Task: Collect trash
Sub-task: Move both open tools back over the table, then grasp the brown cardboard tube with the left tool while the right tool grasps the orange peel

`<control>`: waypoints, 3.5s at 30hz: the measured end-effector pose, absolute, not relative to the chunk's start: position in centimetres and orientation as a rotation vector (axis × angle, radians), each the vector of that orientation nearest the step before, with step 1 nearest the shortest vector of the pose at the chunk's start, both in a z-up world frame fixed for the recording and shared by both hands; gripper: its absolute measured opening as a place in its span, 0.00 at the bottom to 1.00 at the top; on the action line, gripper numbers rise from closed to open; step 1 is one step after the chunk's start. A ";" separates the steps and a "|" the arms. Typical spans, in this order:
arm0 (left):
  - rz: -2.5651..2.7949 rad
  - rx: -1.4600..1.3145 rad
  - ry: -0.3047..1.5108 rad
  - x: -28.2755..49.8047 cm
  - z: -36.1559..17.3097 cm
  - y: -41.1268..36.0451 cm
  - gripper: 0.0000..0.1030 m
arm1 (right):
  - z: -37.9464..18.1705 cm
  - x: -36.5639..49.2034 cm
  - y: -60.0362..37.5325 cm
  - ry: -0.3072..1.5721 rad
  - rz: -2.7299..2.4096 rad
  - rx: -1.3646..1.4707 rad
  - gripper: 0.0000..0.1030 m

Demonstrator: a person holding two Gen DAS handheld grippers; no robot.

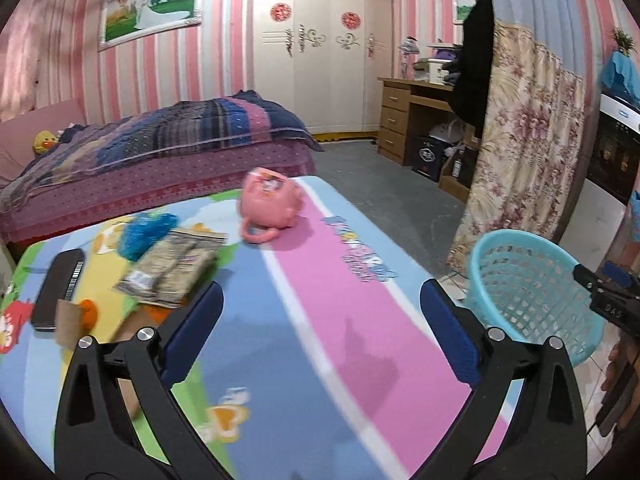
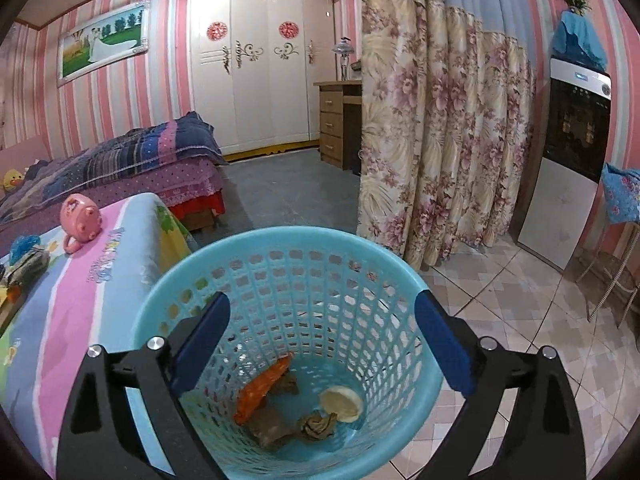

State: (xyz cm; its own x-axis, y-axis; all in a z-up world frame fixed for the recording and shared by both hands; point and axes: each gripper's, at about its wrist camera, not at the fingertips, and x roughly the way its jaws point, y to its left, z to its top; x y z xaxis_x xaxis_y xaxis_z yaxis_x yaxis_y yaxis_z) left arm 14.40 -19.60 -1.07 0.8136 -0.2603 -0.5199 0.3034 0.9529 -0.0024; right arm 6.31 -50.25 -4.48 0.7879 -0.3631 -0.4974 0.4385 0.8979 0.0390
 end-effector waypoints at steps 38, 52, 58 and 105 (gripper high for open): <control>0.039 -0.096 0.772 21.9 -6.9 5.6 0.92 | -4.8 18.8 -24.3 0.603 -0.028 0.005 0.89; -0.009 0.023 0.795 22.2 -7.2 3.8 0.36 | -5.6 19.5 -24.5 0.629 -0.023 0.054 0.89; 0.006 0.034 0.762 20.7 -5.2 4.6 0.25 | -5.7 19.5 -23.3 0.631 0.002 0.044 0.89; 0.046 -0.111 0.699 21.2 -1.2 9.9 0.00 | -4.9 19.0 -17.9 0.698 0.205 -0.070 0.35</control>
